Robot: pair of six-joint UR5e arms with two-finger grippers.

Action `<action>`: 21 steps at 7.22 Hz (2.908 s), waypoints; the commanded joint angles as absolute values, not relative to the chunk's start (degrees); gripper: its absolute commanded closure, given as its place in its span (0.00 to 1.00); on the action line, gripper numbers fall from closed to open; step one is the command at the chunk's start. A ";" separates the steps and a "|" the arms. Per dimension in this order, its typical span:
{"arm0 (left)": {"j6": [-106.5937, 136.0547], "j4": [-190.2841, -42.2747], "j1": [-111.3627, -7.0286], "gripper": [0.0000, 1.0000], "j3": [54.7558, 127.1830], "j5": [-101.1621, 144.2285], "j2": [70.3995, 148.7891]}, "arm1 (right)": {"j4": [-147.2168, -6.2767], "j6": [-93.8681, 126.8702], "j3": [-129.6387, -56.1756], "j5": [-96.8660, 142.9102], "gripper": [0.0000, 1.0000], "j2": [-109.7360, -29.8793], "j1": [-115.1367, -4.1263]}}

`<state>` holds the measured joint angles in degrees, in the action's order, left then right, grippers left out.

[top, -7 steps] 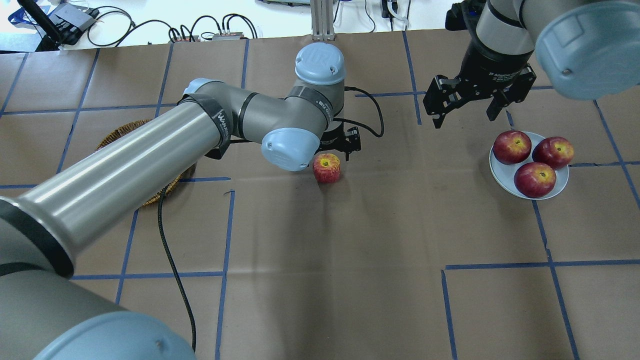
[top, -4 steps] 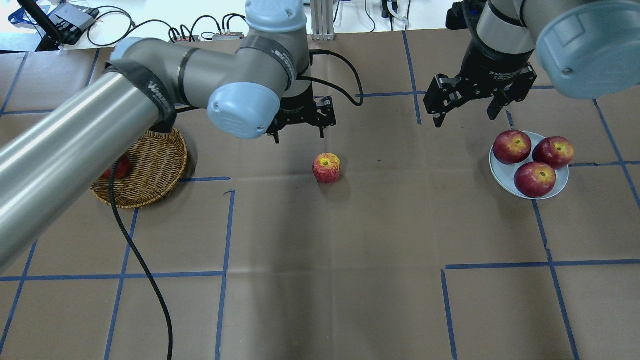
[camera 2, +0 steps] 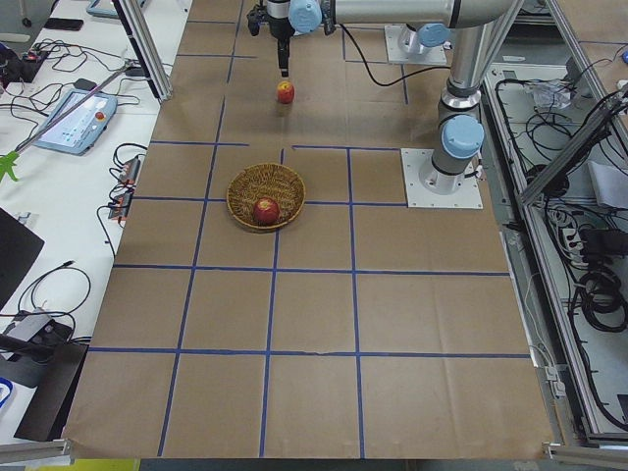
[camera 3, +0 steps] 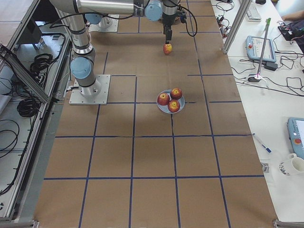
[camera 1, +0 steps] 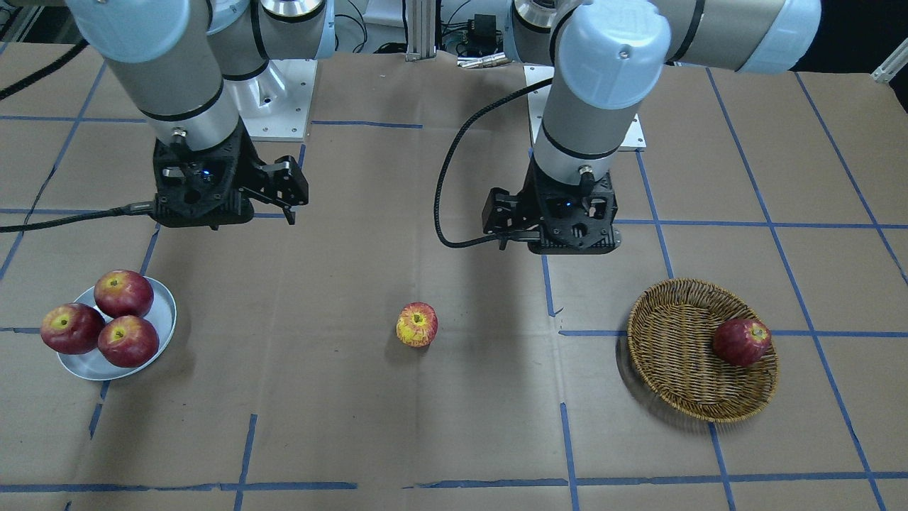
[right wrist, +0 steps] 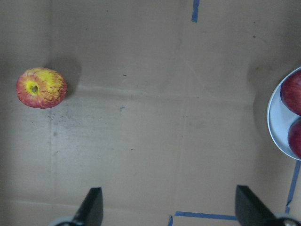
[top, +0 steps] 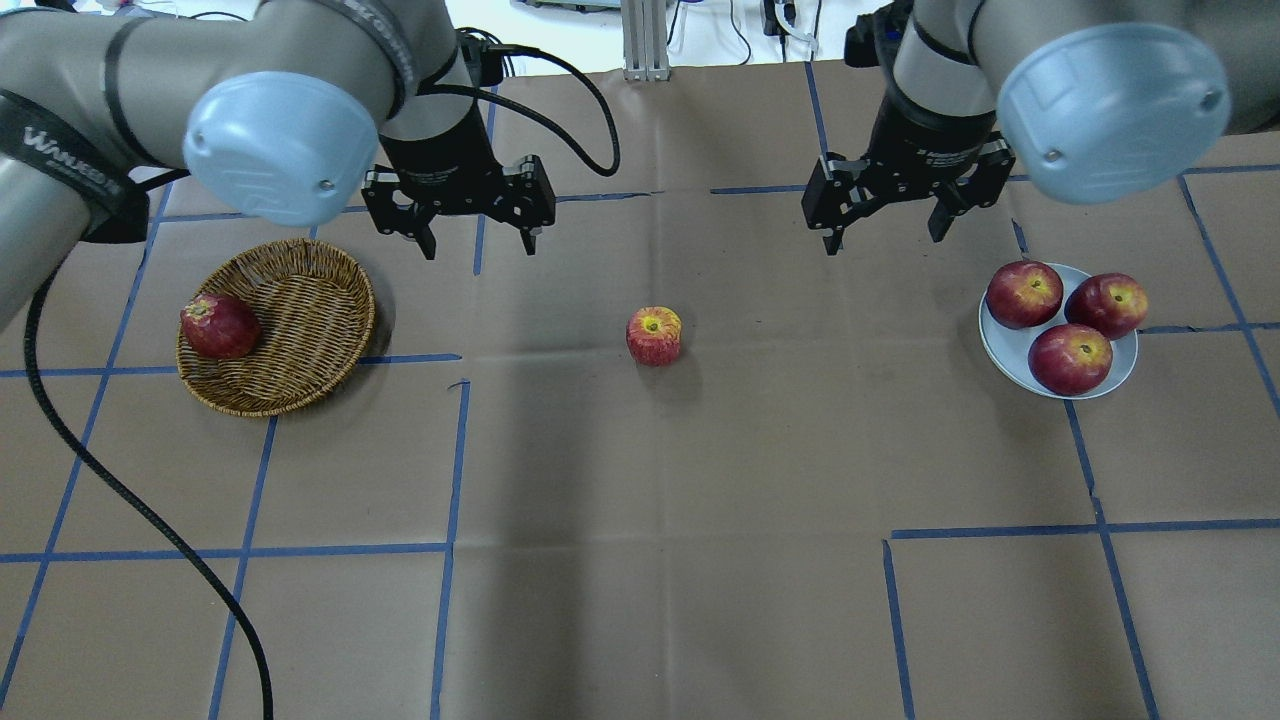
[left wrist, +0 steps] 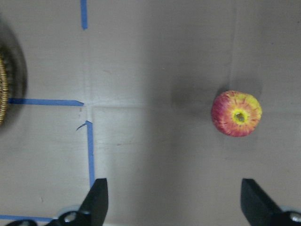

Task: Transfer apple from basket to plate
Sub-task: 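Raise the left gripper back over the basket while the right gripper reaches to the apple, then grasp the yellow-red apple with the right gripper and carry it to the plate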

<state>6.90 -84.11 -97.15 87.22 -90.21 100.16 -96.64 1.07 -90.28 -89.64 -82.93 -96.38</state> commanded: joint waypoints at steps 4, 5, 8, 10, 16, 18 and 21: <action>-1.23 -85.25 -88.51 0.01 87.63 -90.61 98.96 | -114.58 19.84 -90.18 -89.82 0.00 -68.85 -110.90; -1.14 -85.60 -88.59 0.01 87.54 -90.62 99.05 | -117.48 19.95 -90.26 -90.26 0.00 -66.30 -111.61; -0.70 -85.69 -88.59 0.01 86.13 -90.79 99.23 | -123.28 20.04 -90.44 -90.26 0.00 -59.79 -111.80; -0.70 -86.04 -88.68 0.01 87.62 -90.88 98.09 | -125.77 19.95 -90.70 -90.26 0.00 -56.96 -112.23; -0.62 -89.21 -88.86 0.01 86.57 -90.97 97.47 | -125.95 19.43 -92.20 -90.35 0.56 -56.60 -113.12; -1.06 -89.47 -88.77 0.01 87.36 -91.14 96.95 | -125.43 18.90 -90.45 -90.53 0.57 -58.17 -111.46; -0.35 -91.05 -89.03 0.01 87.00 -91.14 96.51 | -114.82 7.44 -91.22 -90.09 0.56 -68.16 -100.60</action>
